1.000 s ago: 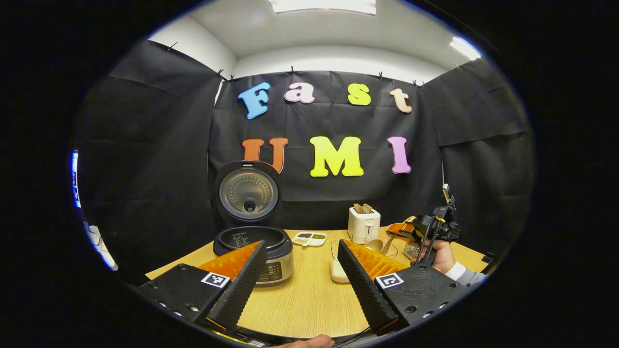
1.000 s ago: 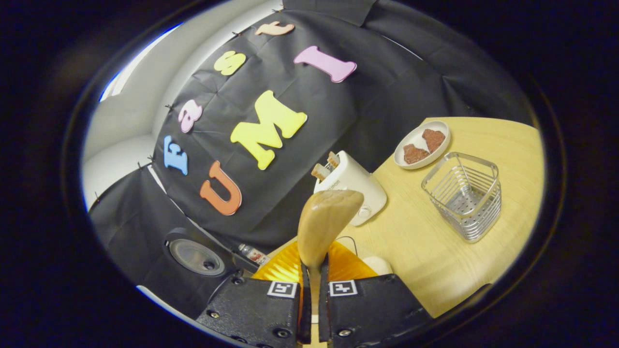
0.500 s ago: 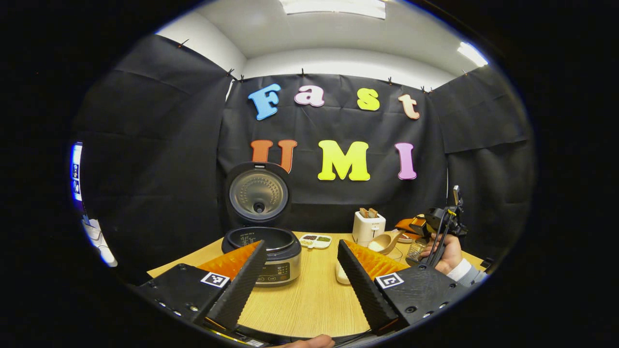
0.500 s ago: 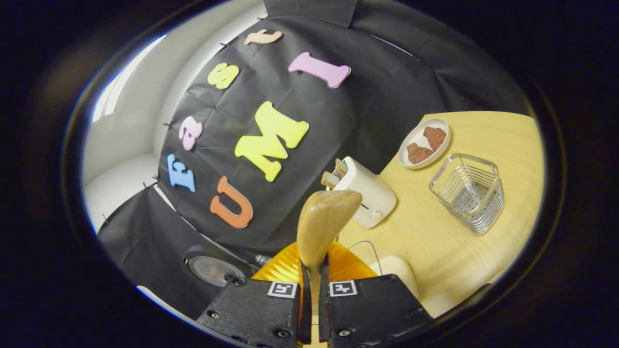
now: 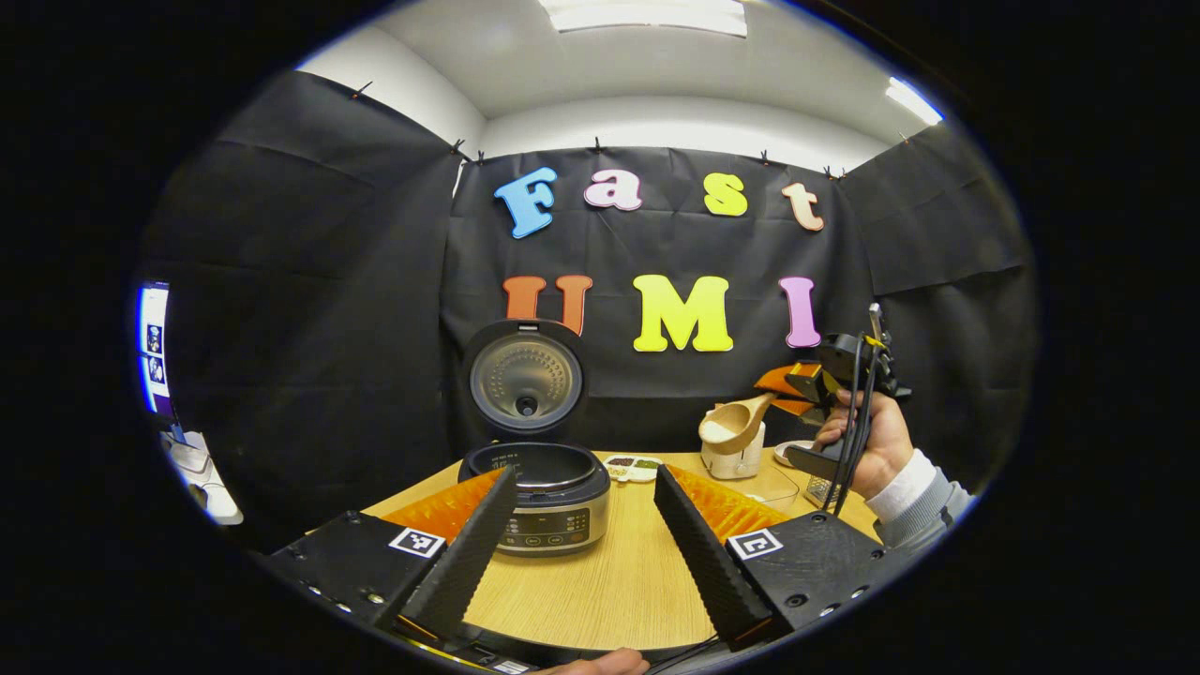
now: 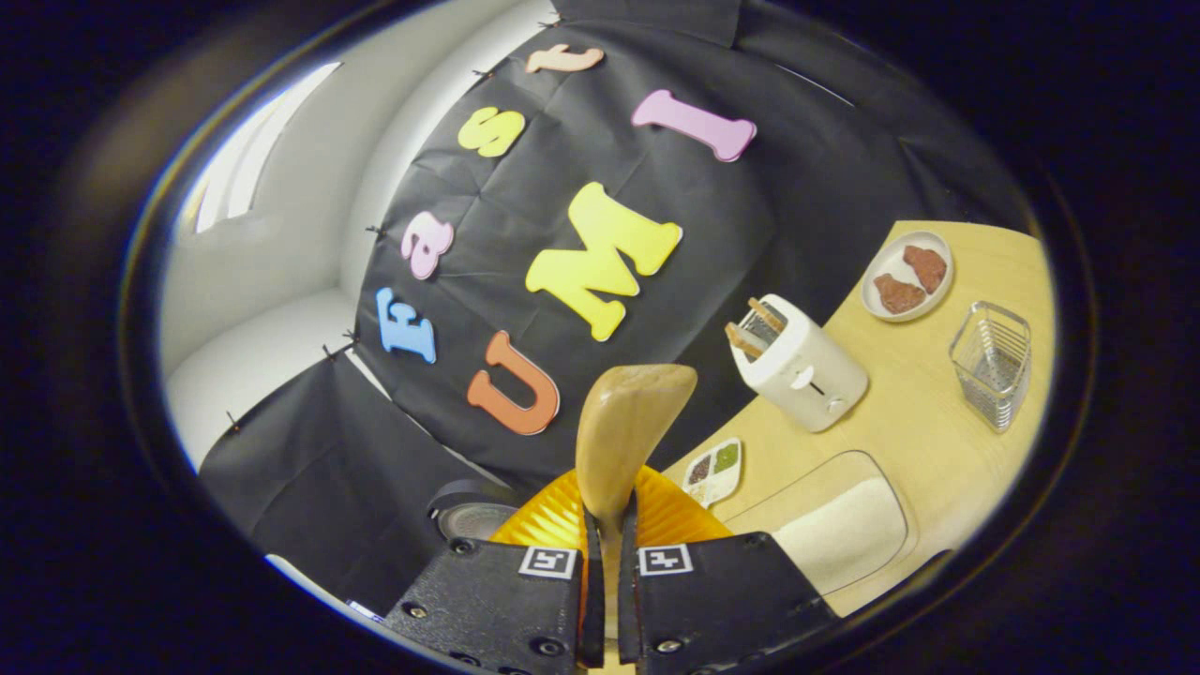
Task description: Close the left gripper, press the button to open the rice cooker; take a wooden spoon from the chopstick holder with the right hand, scoop a spoonful of rice and pour it into the rice cooker, then put the wooden spoon back into the chopstick holder.
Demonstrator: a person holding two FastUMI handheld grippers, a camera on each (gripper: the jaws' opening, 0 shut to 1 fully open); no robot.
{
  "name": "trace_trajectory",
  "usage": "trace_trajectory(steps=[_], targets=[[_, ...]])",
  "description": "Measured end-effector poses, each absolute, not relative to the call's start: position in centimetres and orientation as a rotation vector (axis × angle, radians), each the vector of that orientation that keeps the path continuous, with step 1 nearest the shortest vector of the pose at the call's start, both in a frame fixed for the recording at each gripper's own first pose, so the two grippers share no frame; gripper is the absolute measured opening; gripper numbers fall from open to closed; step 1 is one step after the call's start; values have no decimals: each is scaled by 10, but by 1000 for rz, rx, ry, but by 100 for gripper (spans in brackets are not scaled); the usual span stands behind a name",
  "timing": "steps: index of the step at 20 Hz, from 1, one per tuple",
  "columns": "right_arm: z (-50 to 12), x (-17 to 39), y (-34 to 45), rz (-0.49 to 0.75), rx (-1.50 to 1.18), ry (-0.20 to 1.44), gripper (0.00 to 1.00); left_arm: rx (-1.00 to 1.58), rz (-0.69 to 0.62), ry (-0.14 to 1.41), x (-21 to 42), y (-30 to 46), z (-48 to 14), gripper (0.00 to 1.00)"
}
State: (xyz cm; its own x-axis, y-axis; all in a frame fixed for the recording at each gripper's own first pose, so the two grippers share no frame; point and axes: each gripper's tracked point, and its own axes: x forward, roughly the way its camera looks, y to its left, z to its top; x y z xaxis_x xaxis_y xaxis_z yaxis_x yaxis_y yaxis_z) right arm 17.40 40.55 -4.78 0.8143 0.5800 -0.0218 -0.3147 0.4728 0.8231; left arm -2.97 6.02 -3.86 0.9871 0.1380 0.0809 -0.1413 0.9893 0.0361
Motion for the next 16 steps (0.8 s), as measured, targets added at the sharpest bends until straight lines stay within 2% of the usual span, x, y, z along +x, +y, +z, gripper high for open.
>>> trace_trajectory(steps=[5,10,16], targets=[[-25,170,481,599,861,355,11,12,101,-79,-34,57,-41,94],[-29,169,553,622,715,368,11,44,189,-62,-35,90,-44,94],[-32,175,617,652,475,302,11,24,209,-63,-36,100,-46,95]])
